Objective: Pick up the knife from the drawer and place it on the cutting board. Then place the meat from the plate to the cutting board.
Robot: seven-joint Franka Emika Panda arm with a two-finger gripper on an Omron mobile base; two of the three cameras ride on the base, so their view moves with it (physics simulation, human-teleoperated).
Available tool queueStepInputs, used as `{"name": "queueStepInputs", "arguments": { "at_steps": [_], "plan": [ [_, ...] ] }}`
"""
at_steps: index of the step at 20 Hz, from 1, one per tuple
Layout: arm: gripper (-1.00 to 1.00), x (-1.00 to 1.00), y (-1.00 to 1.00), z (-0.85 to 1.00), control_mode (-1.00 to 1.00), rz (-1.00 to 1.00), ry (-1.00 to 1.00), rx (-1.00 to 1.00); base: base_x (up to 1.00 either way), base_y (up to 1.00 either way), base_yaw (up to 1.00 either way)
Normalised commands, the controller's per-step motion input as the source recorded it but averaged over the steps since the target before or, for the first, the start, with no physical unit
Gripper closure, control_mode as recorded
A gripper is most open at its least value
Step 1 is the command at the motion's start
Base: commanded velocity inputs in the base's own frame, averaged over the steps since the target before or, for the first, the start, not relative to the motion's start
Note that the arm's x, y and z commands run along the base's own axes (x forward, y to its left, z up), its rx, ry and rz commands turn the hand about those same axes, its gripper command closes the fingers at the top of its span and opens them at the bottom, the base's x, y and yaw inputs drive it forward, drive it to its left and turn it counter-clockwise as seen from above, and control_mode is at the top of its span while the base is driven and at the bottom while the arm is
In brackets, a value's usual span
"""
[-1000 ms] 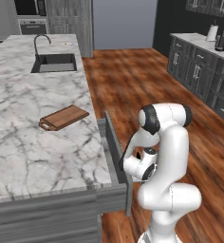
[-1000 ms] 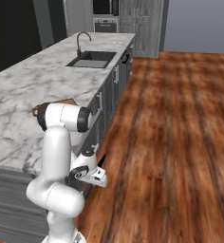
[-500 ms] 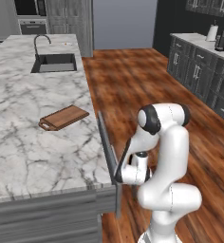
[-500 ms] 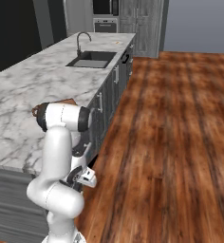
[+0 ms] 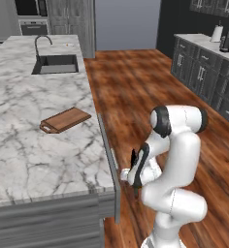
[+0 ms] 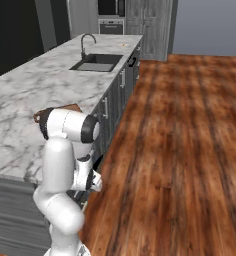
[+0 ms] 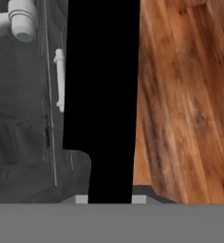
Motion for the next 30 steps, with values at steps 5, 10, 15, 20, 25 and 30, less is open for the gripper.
{"name": "queueStepInputs", "arguments": {
  "at_steps": [5,10,15,20,25,30],
  "plan": [
    [1.0,-0.12,-0.46,0.55,-1.0,0.06,-0.03,-0.1,0.0,0.0,0.0],
    [1.0,0.0,-0.41,0.78,-1.0,0.0,0.0,-0.22,0.0,0.0,0.0],
    [1.0,0.05,-0.44,1.0,-1.0,0.0,0.0,-0.08,0.0,0.0,0.0],
    [1.0,0.32,-0.38,1.0,-1.0,-0.01,0.0,0.0,0.0,0.0,0.0],
    [1.0,0.31,-0.36,0.95,-1.0,0.0,0.07,0.05,0.0,0.0,0.0],
    [1.0,0.24,-0.3,0.85,-1.0,-0.01,0.2,0.08,0.0,0.0,0.0]
  ]
}}
